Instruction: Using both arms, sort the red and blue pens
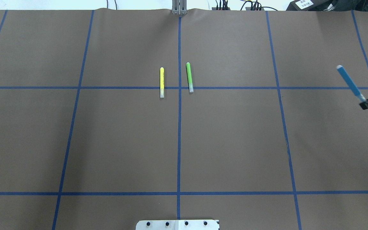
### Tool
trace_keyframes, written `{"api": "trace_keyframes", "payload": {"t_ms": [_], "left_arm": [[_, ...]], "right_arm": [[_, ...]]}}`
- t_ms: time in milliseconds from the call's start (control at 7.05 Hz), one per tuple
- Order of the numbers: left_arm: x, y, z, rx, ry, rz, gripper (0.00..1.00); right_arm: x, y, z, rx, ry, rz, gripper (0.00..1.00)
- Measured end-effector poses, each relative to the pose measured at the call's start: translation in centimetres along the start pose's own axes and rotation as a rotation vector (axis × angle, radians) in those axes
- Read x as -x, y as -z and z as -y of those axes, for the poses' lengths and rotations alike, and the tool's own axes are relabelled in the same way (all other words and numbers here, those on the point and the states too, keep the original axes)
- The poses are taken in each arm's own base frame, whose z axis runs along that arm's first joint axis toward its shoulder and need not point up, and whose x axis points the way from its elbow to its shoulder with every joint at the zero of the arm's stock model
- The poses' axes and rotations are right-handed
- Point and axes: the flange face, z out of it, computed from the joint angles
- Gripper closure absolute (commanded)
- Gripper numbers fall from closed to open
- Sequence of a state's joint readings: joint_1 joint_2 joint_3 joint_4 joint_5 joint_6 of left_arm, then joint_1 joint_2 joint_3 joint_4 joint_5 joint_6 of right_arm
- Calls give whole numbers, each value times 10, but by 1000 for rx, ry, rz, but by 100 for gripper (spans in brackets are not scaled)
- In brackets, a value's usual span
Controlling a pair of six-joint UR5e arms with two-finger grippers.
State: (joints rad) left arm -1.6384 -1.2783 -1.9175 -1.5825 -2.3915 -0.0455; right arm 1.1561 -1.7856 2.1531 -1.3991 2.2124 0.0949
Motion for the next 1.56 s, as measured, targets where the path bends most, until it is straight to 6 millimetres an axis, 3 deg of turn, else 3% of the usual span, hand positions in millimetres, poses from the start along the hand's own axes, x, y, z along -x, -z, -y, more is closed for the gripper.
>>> {"api": "trace_keyframes", "payload": {"t_ms": [284, 426, 851, 1277, 1561], "left_arm": [[0, 0, -1, -2, -2, 0, 1], [0, 0, -1, -2, -3, 0, 1], [0, 0, -2, -11, -14, 0, 1], [0, 0, -2, -16, -22, 0, 1], [0, 0, -2, -17, -31, 1, 1]], "right_arm": [[-52, 1, -101, 121, 162, -75, 100], [-64, 1, -144, 196, 241, -110, 100], [-77, 15, -259, 436, 473, -149, 100], [-81, 40, -349, 667, 637, -134, 100], [-80, 50, -406, 848, 600, -73, 100]]}}
